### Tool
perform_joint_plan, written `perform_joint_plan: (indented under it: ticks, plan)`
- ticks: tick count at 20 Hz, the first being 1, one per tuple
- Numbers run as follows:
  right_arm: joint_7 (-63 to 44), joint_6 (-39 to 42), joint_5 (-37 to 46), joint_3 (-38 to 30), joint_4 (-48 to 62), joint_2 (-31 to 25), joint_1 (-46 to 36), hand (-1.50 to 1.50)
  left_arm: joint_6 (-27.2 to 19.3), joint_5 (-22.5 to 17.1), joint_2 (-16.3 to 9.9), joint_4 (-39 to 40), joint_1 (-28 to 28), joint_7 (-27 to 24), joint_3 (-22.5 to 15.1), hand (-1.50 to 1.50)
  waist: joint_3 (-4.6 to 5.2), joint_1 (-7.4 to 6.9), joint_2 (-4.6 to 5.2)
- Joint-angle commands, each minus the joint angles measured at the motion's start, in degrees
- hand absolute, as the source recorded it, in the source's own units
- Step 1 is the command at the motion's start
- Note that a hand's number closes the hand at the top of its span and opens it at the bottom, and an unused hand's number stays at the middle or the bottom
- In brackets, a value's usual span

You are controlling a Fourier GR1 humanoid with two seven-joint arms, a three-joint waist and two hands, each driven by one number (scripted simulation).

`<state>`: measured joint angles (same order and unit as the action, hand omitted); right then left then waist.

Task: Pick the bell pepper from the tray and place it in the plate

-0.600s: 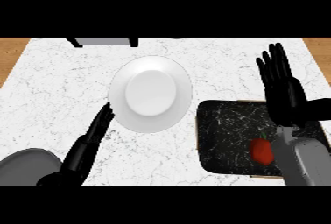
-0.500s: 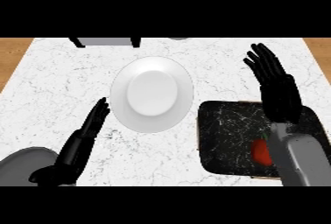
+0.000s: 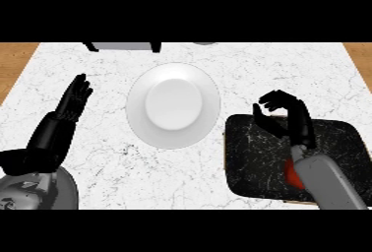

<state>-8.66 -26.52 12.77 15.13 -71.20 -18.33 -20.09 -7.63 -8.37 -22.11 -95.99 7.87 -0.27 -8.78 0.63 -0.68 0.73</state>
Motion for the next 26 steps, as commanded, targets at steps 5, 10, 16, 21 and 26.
perform_joint_plan:
  ticks: [5, 10, 16, 21, 26]
  plan:
    - [7.3, -25.0, 8.6, 2.0, -1.3, 14.9, 8.4, -1.5, 1.4, -1.6, -2.1, 2.9, 5.5, 4.7, 4.5, 0.0, -0.66, 1.13, -0.73]
    - [-4.6, -28.0, 23.1, 5.2, -9.6, 12.6, 8.8, -1.5, 2.8, -1.0, -1.4, 5.1, 5.8, 3.5, 6.0, 0.0, -0.54, 1.17, -0.93]
    - [-28.2, -8.1, 35.4, 2.9, -16.6, 4.3, 9.0, -1.5, 4.4, -3.2, -3.3, 5.1, 7.6, 5.8, 7.9, 0.0, -0.24, 2.3, -1.48]
    - [-44.3, 10.6, 37.0, 3.9, -17.5, 1.6, 7.0, -1.5, 3.7, -2.1, -2.7, 4.7, 6.8, 5.6, 7.0, 0.0, -0.07, 1.99, -1.57]
    - [-59.6, 29.3, 31.7, 5.7, -22.0, 3.2, 4.0, -1.5, 3.7, -1.1, -2.6, 5.9, 6.7, 4.5, 6.9, 0.0, -0.23, 1.89, -1.27]
